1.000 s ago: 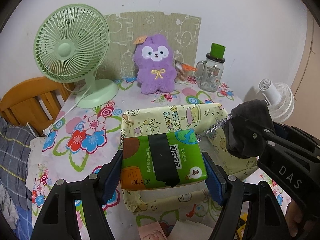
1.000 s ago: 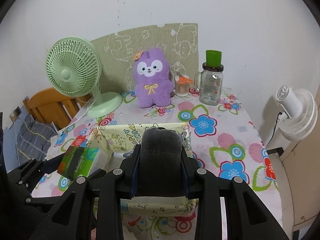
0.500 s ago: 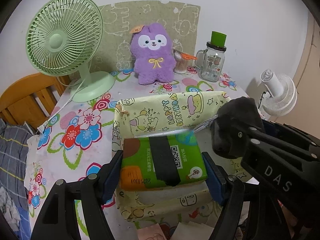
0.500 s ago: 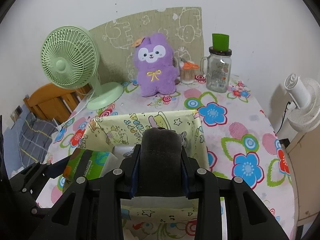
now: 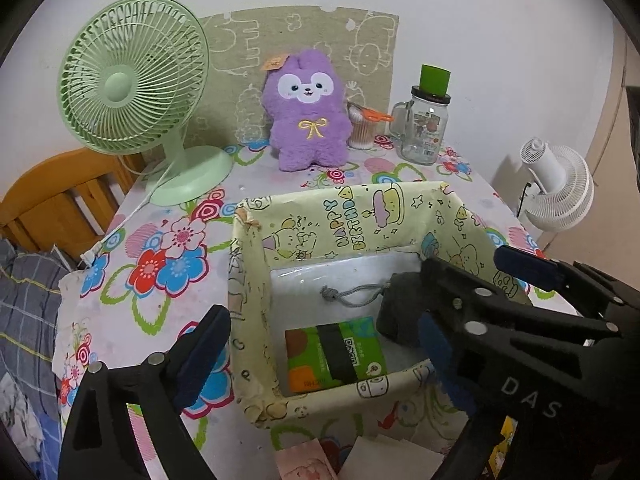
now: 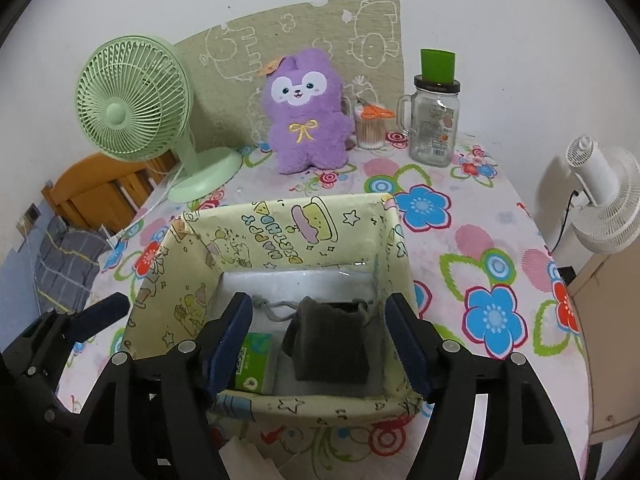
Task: Organize soft objects
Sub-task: 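Open both tools and pull them back out of the fabric box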
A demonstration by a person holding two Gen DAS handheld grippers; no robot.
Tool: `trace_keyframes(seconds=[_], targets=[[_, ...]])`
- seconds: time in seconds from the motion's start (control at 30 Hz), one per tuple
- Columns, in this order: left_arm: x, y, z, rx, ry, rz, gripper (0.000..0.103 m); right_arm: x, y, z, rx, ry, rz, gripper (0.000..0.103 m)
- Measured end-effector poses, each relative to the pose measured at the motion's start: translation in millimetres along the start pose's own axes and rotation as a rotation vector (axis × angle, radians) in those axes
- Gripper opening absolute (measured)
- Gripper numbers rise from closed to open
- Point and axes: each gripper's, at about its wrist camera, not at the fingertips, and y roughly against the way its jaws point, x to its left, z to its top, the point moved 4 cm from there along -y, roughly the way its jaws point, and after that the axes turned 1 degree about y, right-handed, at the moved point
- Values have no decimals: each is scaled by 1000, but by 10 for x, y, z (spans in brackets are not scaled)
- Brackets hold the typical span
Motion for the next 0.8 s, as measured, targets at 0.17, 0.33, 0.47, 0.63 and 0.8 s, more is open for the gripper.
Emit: trace_keyframes(seconds=[0.17,0.33,0.47,0.63,0.8], targets=[[23,74,-37,-2,9,2,97,-20,86,-42,2,-9,-6,73],[3,177,-72,-14,7,0,97,-11,207,-76,-14,-6,-6,78],[-25,284,-99,-30,0,0,97,-7,321,-104,-30,-5,-9,79],[-54,411,-131,-48,-8,1,97,4,464,-150,-51,-5,-9,79],[-88,540,-182,-68,-15,2,97,15,597,-198,-69,0,-11,80]])
